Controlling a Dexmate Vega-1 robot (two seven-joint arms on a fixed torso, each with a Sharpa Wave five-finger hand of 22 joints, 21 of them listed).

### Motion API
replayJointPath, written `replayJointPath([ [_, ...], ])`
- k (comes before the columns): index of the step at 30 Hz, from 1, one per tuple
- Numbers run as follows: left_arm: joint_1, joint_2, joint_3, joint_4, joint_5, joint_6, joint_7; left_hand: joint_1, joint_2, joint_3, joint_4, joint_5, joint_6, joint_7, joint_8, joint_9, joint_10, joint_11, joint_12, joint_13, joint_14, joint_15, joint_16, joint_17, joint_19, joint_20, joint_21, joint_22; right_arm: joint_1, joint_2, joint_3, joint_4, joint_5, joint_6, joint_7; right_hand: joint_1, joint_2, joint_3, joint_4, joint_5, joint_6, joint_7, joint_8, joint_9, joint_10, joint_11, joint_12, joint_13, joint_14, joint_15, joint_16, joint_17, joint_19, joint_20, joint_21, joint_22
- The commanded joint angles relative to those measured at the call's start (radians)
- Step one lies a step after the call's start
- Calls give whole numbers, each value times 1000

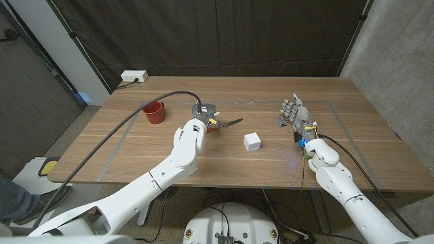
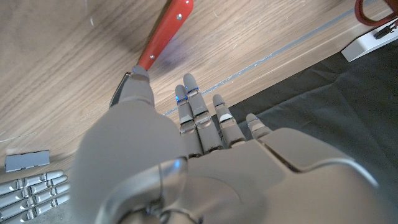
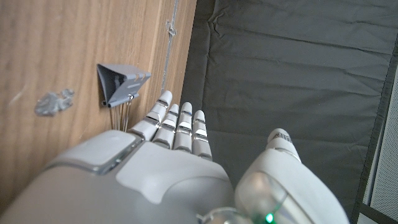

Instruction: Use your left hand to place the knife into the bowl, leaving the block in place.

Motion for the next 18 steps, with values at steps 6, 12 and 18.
replayJointPath([
  [6,-19,-16,16,51,-42,-14,28,10,14,8,-5,-7,31,28,8,3,41,-12,16,9,33,-26,10,4,25,-18,8,-1,0,0,-1,-1,-1,-2,-1,-3,8,1,-7,1,5,-2,-1,4,9,-5,3,4,7,0,3,3,7,7,-4,3],
  [12,-27,-17,26,60,-56,-16,35,21,18,12,-7,-7,54,22,13,3,58,-14,21,12,47,-27,11,3,37,-21,9,-1,1,1,-1,2,0,-1,1,-3,8,1,-7,1,5,-2,-2,4,10,-4,3,4,8,1,3,3,9,8,-6,3],
  [18,-34,-12,31,58,-73,-21,30,36,26,19,-11,-7,86,22,21,3,93,-18,30,15,67,-34,13,3,54,-24,10,-2,-1,3,0,3,0,3,-2,-3,8,0,-7,1,4,-2,-2,4,11,-5,3,4,9,0,3,3,10,9,-8,3],
])
